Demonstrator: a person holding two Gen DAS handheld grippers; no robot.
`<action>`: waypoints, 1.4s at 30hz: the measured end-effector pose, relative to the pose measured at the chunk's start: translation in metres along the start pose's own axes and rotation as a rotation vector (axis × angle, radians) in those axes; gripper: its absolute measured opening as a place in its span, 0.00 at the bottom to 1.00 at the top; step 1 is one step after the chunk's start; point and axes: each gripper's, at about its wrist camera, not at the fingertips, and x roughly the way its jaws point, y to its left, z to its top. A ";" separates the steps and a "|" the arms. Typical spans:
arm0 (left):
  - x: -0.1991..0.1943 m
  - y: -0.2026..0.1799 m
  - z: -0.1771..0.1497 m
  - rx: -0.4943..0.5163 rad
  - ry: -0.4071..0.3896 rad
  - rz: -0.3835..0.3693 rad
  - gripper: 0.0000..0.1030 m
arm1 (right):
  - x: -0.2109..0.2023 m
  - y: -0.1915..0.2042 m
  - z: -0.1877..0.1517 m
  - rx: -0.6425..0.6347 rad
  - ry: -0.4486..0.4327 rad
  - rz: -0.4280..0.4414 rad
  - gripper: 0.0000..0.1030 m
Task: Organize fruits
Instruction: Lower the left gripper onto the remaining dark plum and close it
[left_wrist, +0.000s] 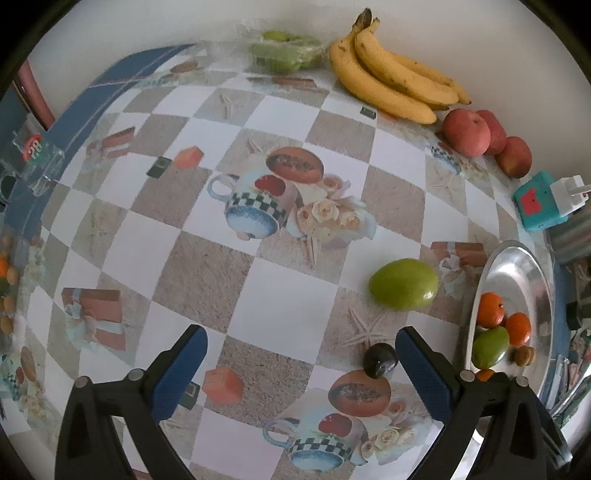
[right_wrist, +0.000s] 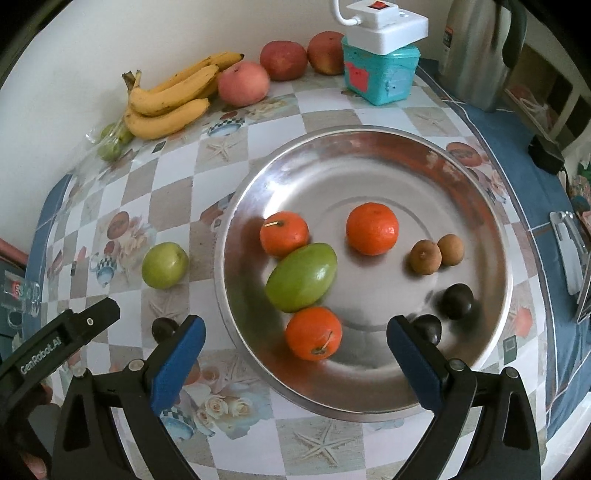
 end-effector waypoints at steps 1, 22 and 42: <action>0.002 -0.001 0.000 0.003 0.005 -0.006 0.99 | 0.000 -0.001 0.000 0.003 -0.001 -0.003 0.96; 0.029 -0.045 -0.015 0.127 0.083 -0.089 0.63 | -0.009 -0.023 0.003 0.089 -0.040 -0.033 0.96; 0.038 -0.062 -0.014 0.161 0.087 -0.117 0.28 | -0.012 -0.025 0.003 0.099 -0.058 -0.036 0.96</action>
